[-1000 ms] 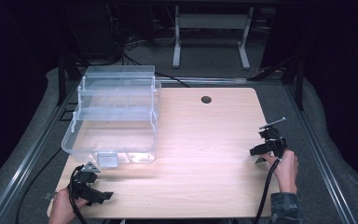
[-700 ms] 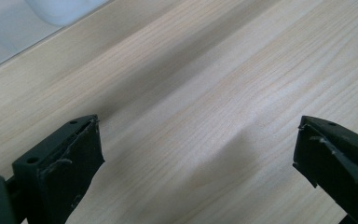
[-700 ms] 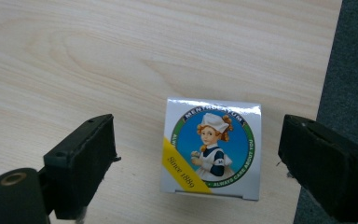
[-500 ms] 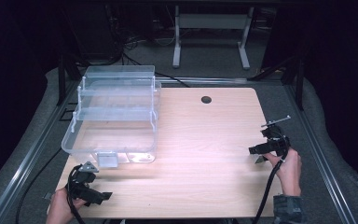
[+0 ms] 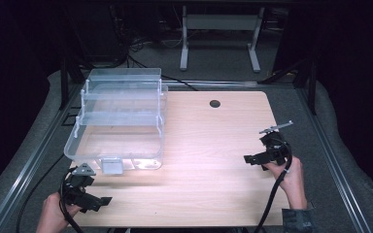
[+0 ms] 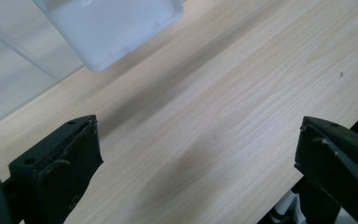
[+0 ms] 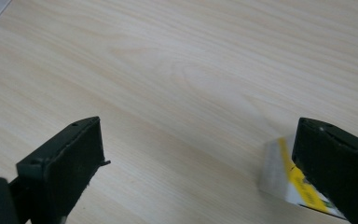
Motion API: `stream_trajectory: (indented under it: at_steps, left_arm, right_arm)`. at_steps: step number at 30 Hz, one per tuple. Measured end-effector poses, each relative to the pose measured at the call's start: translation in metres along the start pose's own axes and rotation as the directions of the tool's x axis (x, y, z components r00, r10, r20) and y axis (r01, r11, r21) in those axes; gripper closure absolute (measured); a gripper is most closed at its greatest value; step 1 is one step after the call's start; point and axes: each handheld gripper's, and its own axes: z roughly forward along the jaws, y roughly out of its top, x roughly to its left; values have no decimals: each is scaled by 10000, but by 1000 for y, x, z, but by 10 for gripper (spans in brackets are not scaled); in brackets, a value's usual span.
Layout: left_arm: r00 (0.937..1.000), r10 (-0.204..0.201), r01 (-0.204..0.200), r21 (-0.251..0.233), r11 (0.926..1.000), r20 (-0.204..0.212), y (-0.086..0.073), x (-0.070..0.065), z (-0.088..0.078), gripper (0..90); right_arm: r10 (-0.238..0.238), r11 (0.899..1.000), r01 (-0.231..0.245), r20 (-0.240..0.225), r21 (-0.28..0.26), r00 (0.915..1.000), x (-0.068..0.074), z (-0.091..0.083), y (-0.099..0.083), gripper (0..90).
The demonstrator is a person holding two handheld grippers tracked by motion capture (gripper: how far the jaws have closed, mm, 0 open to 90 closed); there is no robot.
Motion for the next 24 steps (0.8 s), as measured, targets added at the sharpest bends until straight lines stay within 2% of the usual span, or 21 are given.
stream_trajectory:
  at_steps: [1,4,5,7,8,11,14,15,16,17,20,21,22,24]
  left_arm:
    - [10000,-56,56,-33,10000,38,2,1,-3,1]
    - [10000,-64,64,-140,9999,14,9,3,-13,10]
    - [10000,-64,64,-140,9999,14,9,3,-13,10]
    - [9999,-129,129,-240,9996,-24,13,6,-19,10]
    - [10000,-24,23,-266,9996,-55,16,8,-22,9]
    - [9999,-66,62,-422,9991,-102,27,15,-30,0]
    - [9997,-121,112,-410,9991,-207,39,26,-38,0]
    - [9994,-258,243,-584,9980,-245,49,35,-43,0]
    - [9994,-258,243,-584,9980,-245,49,35,-43,0]
    - [9987,-397,372,-751,9965,-322,59,43,-49,0]
    - [9980,-495,459,-902,9949,-388,67,50,-53,0]
    - [9966,-615,559,-986,9936,-546,71,54,-54,0]
    - [9959,-676,612,-1030,9928,-603,74,58,-56,0]
    - [9945,-920,856,-1195,9891,-490,79,68,-56,0]
  right_arm:
    - [-280,9995,282,-129,126,9995,10,8,1,14]
    - [-526,9983,538,-502,239,9974,22,20,0,15]
    - [-526,9983,538,-502,239,9974,22,20,0,15]
    - [-706,9966,738,-819,359,9941,32,34,-4,15]
    - [-896,9945,938,-848,472,9924,39,43,-6,14]
    - [-1065,9923,1112,-821,544,9909,47,53,-11,9]
    - [-1069,9937,1092,-804,251,9910,49,55,-15,5]
    - [-1071,9941,1082,-782,94,9912,50,55,-16,5]
    - [-1071,9941,1082,-782,94,9912,50,55,-16,5]
    - [-1122,9937,1124,-776,-18,9907,50,57,-20,6]
    - [-1188,9929,1193,-761,21,9900,52,60,-23,24]
    - [-1217,9924,1229,-874,78,9887,52,62,-25,24]
    - [-1335,9908,1347,-706,118,9885,53,63,-26,24]
    - [-1438,9891,1459,-811,206,9863,55,67,-29,22]
